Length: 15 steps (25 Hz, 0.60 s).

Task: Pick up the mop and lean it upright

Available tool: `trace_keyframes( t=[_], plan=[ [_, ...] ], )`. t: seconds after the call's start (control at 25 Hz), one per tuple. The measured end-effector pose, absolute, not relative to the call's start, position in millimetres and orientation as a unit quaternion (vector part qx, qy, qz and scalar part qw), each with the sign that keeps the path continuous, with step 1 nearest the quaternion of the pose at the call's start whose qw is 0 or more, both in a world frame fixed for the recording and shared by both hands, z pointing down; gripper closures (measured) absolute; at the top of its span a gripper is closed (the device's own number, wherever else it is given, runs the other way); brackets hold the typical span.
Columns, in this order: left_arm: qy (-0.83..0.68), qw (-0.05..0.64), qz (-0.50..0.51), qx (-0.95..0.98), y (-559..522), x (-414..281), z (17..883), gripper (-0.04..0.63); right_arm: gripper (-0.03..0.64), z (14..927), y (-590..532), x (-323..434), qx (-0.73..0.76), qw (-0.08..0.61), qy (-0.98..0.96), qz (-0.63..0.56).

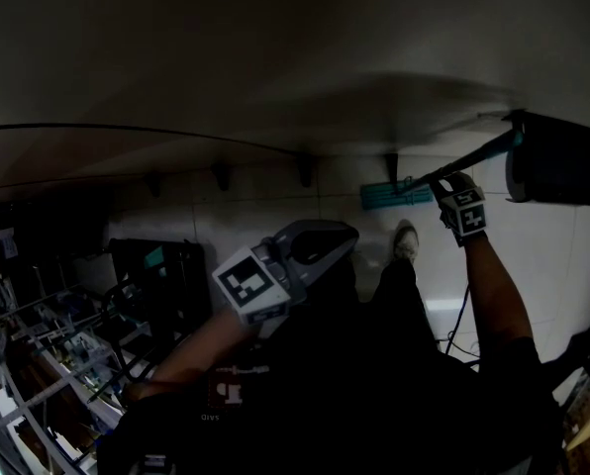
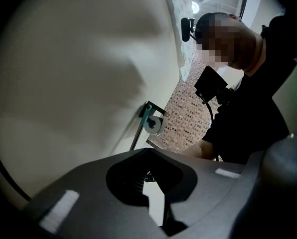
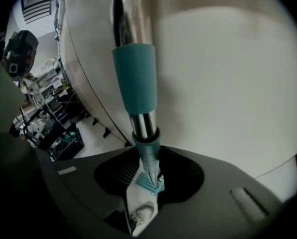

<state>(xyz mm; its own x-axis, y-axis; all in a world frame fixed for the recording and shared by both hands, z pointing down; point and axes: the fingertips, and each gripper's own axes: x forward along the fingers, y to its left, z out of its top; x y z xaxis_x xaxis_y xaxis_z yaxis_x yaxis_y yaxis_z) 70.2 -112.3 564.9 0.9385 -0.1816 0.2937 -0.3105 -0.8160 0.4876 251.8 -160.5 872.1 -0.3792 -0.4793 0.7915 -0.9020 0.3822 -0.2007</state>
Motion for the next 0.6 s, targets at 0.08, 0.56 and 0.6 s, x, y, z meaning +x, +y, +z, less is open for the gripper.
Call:
trace_keyframes(
  t=[0.08, 0.56, 0.6],
  plan=[
    [-0.129, 0.273, 0.118, 0.946, -110.4, 70.7, 565.6, 0.597, 0.477, 873.2, -164.0, 252.8, 0.453, 0.323, -0.764, 0.327],
    [-0.134, 0.274, 0.114, 0.945, -105.8, 66.7, 566.3, 0.597, 0.477, 866.5, -176.3, 264.5, 0.479, 0.274, -0.755, 0.353],
    [-0.134, 0.274, 0.113, 0.946, -104.7, 66.3, 565.1, 0.597, 0.477, 867.3, -175.0, 264.9, 0.478, 0.282, -0.754, 0.350]
  ],
)
